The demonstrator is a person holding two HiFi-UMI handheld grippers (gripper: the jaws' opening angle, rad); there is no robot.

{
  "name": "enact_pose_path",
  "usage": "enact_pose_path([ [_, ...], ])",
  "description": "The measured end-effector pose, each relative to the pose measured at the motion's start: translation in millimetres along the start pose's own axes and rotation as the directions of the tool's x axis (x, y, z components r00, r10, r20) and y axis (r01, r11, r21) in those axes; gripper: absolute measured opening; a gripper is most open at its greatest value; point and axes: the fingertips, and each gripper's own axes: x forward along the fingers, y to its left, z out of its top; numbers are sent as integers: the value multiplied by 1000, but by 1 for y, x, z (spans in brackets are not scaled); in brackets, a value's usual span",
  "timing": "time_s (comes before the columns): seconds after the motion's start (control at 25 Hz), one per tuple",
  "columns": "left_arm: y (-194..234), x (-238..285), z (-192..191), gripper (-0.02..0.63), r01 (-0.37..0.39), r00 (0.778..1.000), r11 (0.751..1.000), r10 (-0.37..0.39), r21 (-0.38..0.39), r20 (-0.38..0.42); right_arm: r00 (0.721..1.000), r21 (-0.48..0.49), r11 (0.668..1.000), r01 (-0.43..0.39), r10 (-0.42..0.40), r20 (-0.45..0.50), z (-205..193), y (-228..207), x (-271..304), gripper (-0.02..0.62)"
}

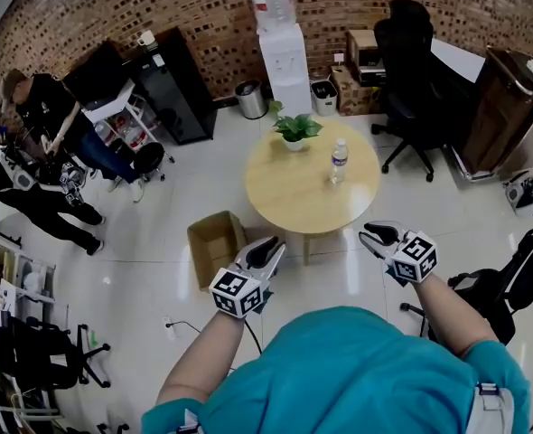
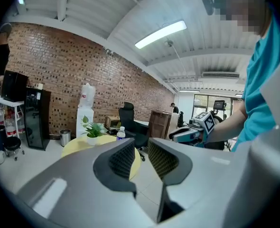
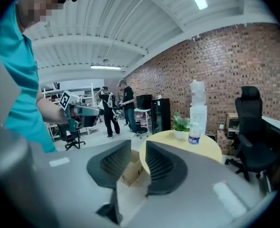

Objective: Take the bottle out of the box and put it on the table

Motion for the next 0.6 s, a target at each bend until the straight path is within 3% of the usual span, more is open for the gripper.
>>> enact_pose_path([
  [0.16,-48,-26,-1,81,-26,999,1000,26,17,27,1000,-8,1000,-11,11,17,-2,33,-41,94],
  [0.36,-134,-31,-11,78,-70,997,997,72,-42,30,997,3,998,-63,63,43,-21,74,-110,80],
  [0.6,-256,15,-23,78,-5,1000,998,5,-62,0,993,2,993,-118,118,31,-48,88,-195,64],
])
